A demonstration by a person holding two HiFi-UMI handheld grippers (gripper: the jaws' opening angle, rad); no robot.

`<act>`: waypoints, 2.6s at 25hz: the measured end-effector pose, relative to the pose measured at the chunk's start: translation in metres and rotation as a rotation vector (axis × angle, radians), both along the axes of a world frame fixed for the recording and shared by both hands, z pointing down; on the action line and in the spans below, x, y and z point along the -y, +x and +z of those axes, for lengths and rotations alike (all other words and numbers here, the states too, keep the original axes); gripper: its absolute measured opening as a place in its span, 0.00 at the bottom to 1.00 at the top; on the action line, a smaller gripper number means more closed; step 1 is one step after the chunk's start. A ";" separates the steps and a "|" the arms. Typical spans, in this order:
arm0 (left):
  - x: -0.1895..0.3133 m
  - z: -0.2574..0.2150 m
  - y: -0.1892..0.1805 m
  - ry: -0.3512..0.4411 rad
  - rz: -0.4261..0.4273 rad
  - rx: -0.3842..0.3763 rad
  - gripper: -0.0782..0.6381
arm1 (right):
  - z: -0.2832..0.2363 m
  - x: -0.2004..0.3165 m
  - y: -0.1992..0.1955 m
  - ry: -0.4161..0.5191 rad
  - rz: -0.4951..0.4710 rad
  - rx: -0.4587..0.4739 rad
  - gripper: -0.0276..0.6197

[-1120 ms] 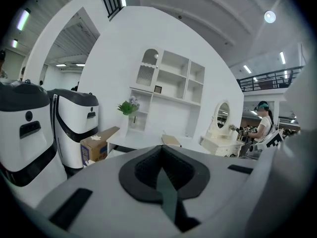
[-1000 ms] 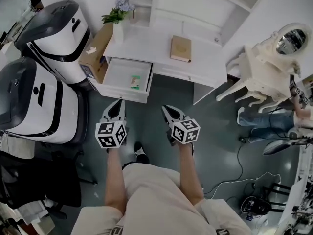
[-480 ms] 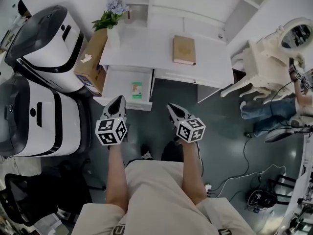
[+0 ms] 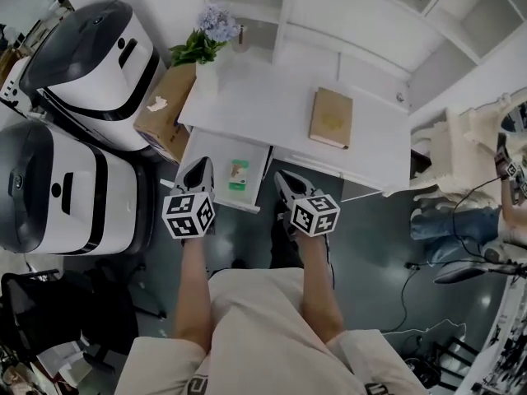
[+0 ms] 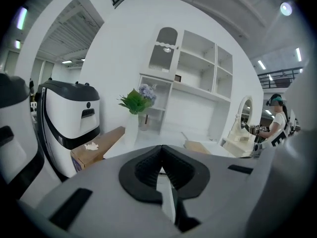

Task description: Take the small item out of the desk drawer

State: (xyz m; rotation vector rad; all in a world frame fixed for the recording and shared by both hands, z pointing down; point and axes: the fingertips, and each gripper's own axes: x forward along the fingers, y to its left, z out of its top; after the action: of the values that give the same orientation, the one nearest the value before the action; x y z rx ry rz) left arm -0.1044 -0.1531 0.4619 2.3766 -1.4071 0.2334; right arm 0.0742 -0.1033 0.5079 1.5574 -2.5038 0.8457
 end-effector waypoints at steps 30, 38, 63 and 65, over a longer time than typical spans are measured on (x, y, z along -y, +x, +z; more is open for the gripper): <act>0.051 0.112 0.034 -0.241 -0.258 0.092 0.13 | 0.075 0.124 -0.042 -0.146 -0.429 -0.056 0.07; 0.063 0.148 0.055 -0.271 -0.181 0.126 0.13 | 0.105 0.118 -0.037 -0.190 -0.494 -0.089 0.07; 0.119 0.287 0.097 -0.498 0.014 0.227 0.22 | 0.168 0.110 0.013 -0.360 -0.391 -0.042 0.07; 0.116 0.295 0.096 -0.517 0.024 0.246 0.24 | 0.172 0.110 0.017 -0.372 -0.375 -0.035 0.07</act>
State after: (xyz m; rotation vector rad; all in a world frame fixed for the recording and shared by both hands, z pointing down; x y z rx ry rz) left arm -0.0086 -0.2687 0.7573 1.9820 -1.2287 0.8132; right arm 0.0909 -0.2133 0.6802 0.9441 -2.3275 1.1219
